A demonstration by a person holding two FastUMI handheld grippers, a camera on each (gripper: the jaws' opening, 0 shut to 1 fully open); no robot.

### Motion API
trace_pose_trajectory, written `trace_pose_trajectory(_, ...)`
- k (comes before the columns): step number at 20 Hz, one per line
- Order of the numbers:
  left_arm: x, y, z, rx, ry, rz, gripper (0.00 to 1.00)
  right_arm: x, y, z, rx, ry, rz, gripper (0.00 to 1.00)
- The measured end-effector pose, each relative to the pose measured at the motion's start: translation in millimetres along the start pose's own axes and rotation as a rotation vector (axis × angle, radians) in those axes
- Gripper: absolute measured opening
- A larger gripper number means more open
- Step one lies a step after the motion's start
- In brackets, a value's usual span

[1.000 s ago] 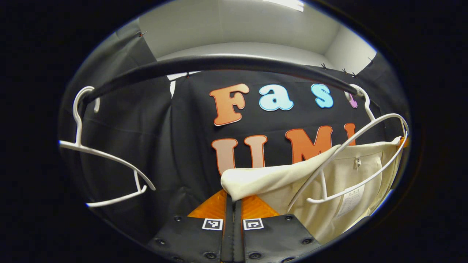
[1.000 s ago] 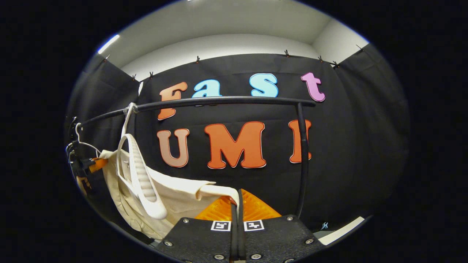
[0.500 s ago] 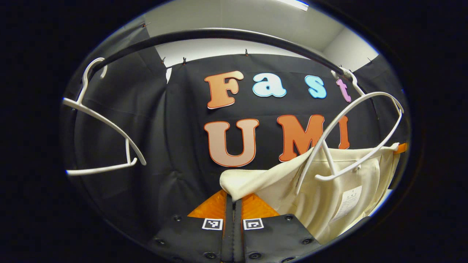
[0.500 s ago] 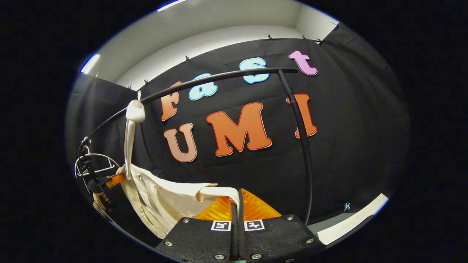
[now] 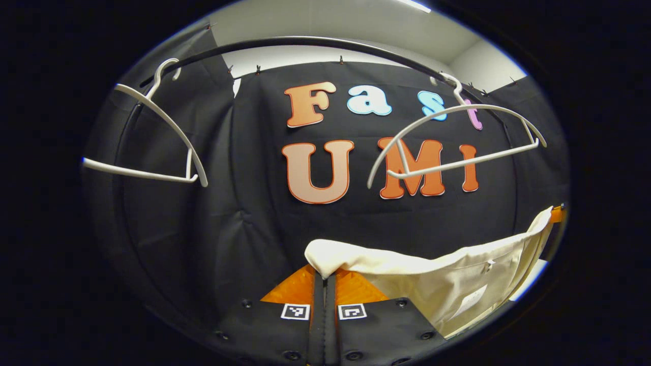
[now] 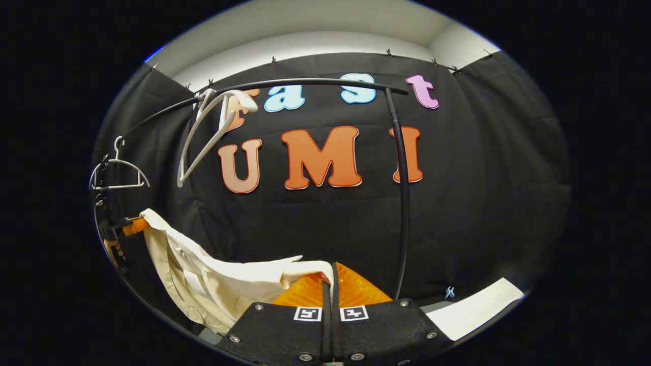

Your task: Grasp the clothes on the hanger with both hands and then place them into the laundry hamper below.

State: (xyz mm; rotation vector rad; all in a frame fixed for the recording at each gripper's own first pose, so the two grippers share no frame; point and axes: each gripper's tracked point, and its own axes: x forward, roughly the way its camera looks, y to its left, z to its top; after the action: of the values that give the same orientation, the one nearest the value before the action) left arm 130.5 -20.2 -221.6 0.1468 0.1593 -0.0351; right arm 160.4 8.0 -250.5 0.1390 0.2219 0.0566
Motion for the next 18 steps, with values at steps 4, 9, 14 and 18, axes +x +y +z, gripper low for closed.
trace_pose_trajectory(4, -9, -28, -10, -0.022, 0.027, -0.064, 0.06, -13, 10, -29, 0.006, 0.009, 0.003, 0.00)
trace_pose_trajectory(9, -18, -72, -44, -0.019, 0.084, -0.132, 0.06, -27, 25, -67, -0.010, 0.051, 0.019, 0.00)
trace_pose_trajectory(14, -23, -97, -82, -0.007, 0.147, -0.171, 0.09, -34, 32, -105, -0.017, 0.089, 0.027, 0.00)
trace_pose_trajectory(18, -33, -117, -121, -0.036, 0.197, -0.190, 0.06, -24, 33, -140, 0.003, 0.132, 0.038, 0.00)
